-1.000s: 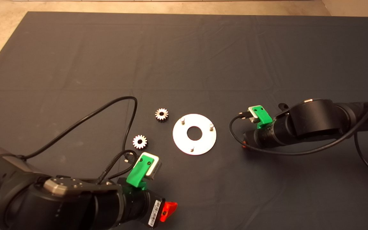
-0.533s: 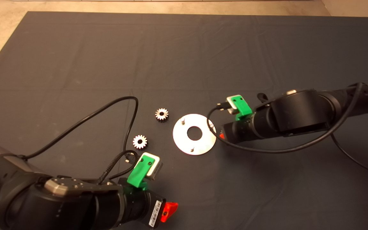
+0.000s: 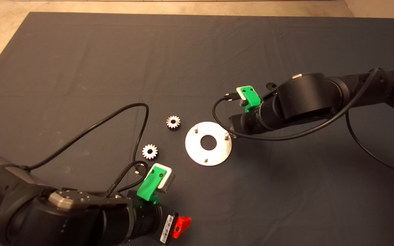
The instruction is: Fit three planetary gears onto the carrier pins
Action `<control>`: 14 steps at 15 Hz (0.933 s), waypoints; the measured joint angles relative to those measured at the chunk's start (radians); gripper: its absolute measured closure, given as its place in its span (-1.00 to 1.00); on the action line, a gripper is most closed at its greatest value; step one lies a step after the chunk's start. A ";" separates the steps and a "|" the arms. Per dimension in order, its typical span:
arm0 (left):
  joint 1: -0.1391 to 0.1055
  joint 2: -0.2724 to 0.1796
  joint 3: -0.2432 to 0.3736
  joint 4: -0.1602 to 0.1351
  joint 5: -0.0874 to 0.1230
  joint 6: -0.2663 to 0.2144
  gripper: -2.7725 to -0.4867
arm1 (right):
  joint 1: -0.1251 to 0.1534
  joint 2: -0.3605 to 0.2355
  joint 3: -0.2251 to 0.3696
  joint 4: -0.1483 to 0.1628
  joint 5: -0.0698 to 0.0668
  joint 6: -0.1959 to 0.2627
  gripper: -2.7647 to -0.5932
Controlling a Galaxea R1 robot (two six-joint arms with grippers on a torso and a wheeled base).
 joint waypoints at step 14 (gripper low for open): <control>0.000 0.000 0.000 0.000 0.000 0.000 -0.75 | -0.014 0.037 -0.043 0.013 0.001 0.000 0.68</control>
